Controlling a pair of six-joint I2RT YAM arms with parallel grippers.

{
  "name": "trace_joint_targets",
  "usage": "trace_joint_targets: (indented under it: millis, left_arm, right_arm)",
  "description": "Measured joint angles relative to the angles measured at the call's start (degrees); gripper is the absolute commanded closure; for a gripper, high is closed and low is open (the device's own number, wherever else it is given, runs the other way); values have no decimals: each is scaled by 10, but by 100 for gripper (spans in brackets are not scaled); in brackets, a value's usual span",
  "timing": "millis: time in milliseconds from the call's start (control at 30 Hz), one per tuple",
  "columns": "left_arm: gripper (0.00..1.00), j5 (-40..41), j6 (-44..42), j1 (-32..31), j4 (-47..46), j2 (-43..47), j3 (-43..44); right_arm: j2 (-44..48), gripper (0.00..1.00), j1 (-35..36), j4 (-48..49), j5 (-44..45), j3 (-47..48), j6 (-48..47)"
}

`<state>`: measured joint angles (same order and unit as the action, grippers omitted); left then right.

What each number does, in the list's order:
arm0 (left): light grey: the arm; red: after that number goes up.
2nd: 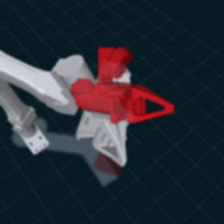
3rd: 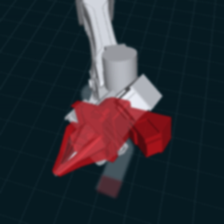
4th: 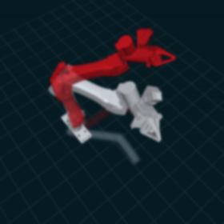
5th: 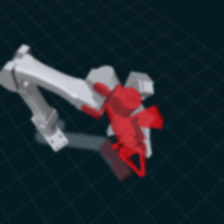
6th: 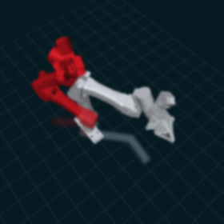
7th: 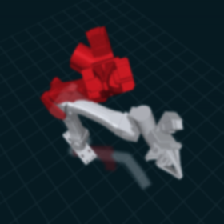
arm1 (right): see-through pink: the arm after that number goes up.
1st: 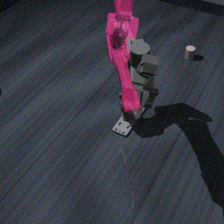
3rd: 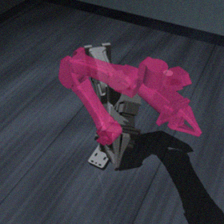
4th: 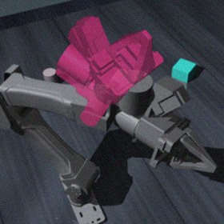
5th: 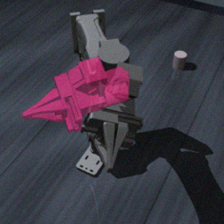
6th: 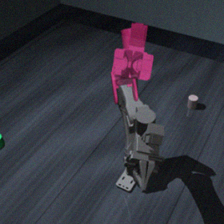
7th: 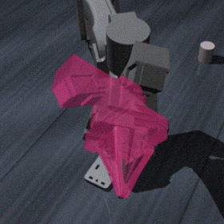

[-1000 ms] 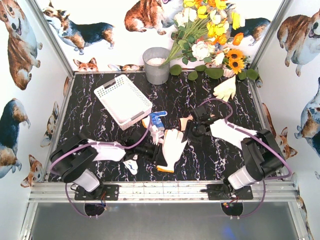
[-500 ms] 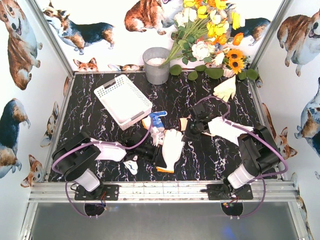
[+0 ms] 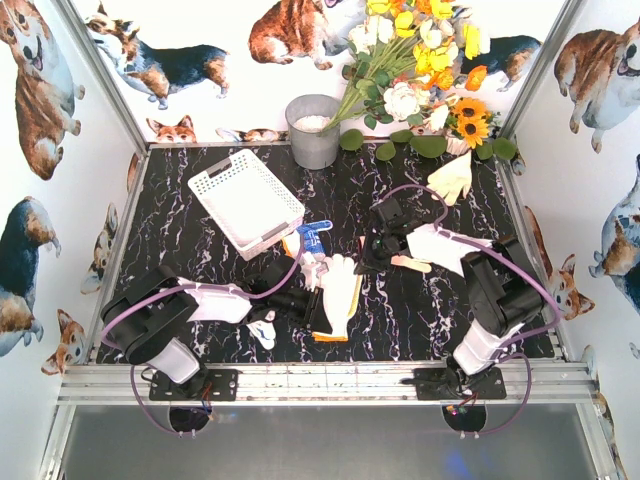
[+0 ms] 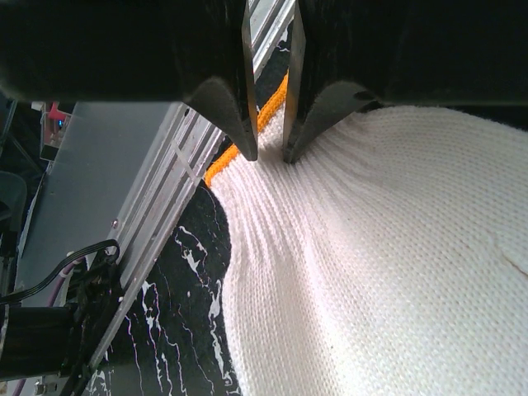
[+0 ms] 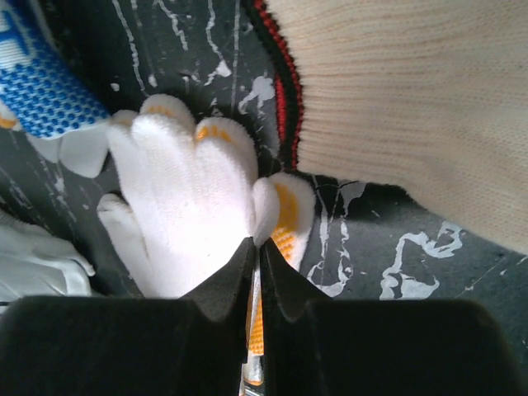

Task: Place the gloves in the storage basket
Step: Pair the glove with the glove, then pick up the glove from the center of the board.

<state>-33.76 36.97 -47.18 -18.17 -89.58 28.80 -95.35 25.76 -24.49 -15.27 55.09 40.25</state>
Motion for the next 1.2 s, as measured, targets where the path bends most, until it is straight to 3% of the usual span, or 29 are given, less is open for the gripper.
trace_joint_targets:
  millis: [167,233,367,433,500,767,1000,1200]
  left_arm:
    - [82,4,0,0,5,4,0]
    - [75,6,0,0,11,10,0]
    - [48,21,-3,0,56,38,11]
    - [40,42,-7,-1,90,56,27]
    - [35,70,-10,-2,122,84,45]
    - [52,182,-9,-1,224,175,119]
    - [66,195,16,0,239,134,107]
    - [69,179,29,5,233,102,82]
  right_arm:
    - [-25,98,0,-5,12,7,-11]
    - [-26,84,0,-9,12,9,-16]
    - [-21,42,-1,-14,14,18,-27]
    - [-2,31,-2,-21,14,19,-37]
    - [27,28,-3,-39,13,25,-45]
    - [188,29,-4,-77,-17,22,-45]
    - [280,28,19,-21,-69,-139,59]
    - [306,29,83,10,-64,-222,141]
